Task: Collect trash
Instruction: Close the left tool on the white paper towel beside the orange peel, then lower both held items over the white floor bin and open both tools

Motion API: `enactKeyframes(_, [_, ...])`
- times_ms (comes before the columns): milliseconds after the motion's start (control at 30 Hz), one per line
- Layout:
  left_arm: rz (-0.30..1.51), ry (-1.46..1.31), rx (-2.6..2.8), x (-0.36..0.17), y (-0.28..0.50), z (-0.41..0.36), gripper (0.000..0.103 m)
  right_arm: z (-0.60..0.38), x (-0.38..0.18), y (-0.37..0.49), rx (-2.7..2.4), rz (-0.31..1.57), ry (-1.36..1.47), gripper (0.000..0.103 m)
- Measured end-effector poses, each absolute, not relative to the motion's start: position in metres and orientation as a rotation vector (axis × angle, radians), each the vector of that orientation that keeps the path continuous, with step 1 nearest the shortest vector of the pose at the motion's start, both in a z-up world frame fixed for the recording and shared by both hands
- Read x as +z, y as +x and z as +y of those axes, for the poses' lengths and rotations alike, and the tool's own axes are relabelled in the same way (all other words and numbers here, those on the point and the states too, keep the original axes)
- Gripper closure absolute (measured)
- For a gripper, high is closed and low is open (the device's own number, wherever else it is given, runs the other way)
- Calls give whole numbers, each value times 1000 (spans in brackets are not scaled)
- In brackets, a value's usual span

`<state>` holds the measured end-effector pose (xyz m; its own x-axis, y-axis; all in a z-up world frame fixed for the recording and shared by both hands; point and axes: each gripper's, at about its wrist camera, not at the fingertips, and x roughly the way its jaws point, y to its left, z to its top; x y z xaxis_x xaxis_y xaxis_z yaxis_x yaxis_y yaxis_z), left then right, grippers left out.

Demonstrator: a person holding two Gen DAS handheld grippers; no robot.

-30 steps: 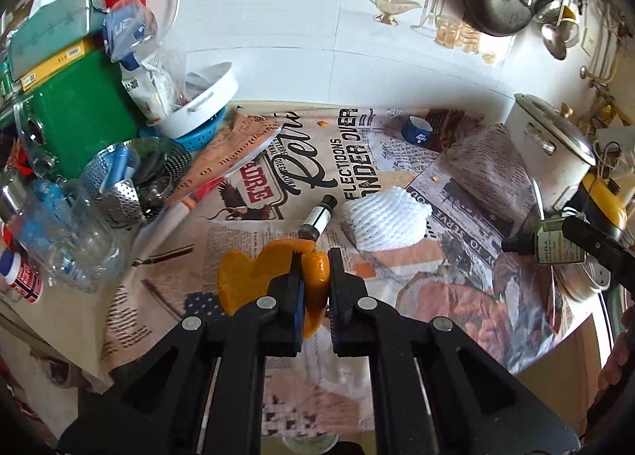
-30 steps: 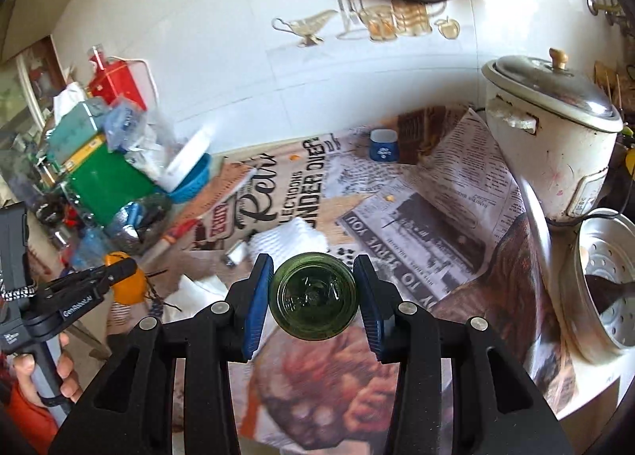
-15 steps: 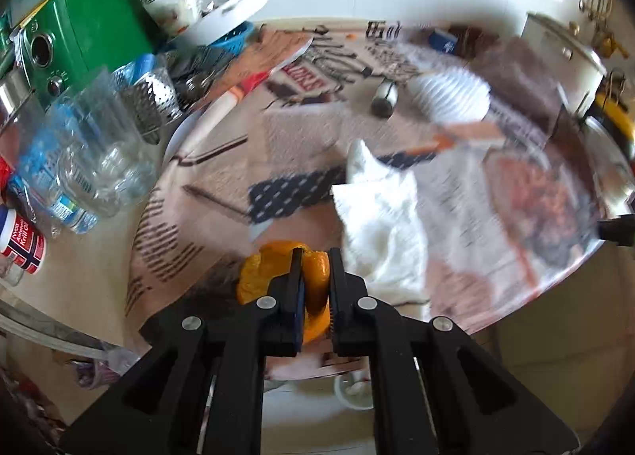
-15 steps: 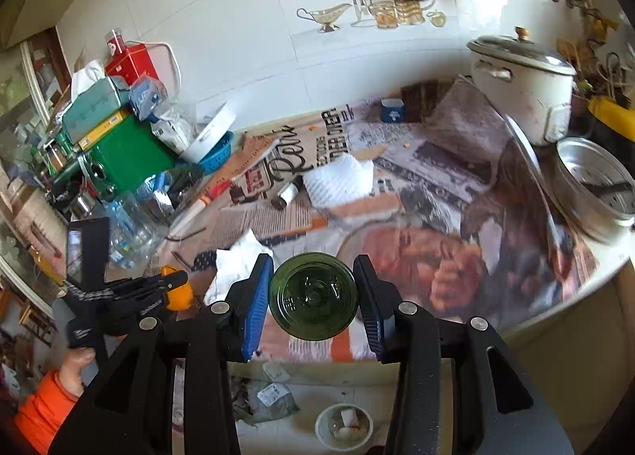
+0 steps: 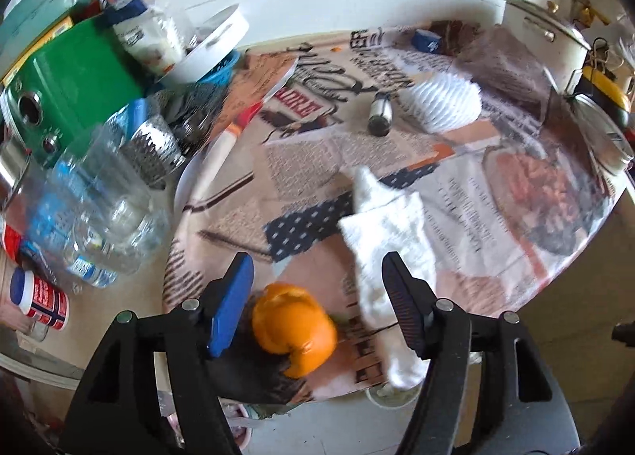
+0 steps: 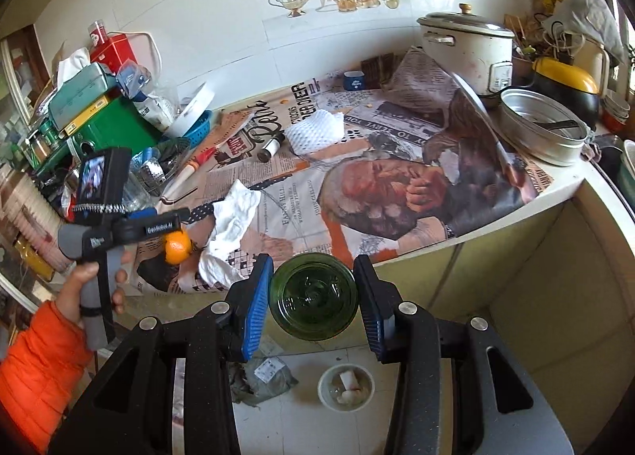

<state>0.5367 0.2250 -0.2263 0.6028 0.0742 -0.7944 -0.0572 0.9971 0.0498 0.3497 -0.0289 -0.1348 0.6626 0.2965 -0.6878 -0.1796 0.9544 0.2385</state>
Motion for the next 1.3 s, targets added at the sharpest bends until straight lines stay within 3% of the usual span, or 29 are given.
enactKeyframes(133, [969, -12, 13, -234, 552, 200, 36, -39, -140, 351, 263, 813, 163, 65])
enactKeyframes(267, [1101, -12, 67, -276, 572, 179, 37, -56, -143, 350, 272, 825, 160, 65])
enactKeyframes(333, [1144, -33, 97, -291, 579, 177, 46, -69, -144, 349, 270, 830, 150, 65])
enactKeyframes(433, [1115, -58, 128, -294, 586, 171, 50, -93, -146, 348, 260, 833, 127, 65])
enactKeyframes(500, [1098, -75, 139, -294, 593, 165, 60, -108, -149, 349, 244, 840, 113, 65])
enactKeyframes(567, [1095, -69, 138, -292, 604, 156, 98, -121, -152, 353, 231, 849, 109, 65])
enactKeyframes(733, [1074, -143, 77, -268, 627, 140, 98, -149, -155, 357, 212, 860, 144, 65])
enactKeyframes(1033, [849, -103, -18, -151, 598, 118, 98, -160, -143, 360, 244, 821, 158, 65])
enactKeyframes(1300, [827, -71, -36, -150, 506, 117, 98, -144, -151, 357, 308, 825, 166, 65])
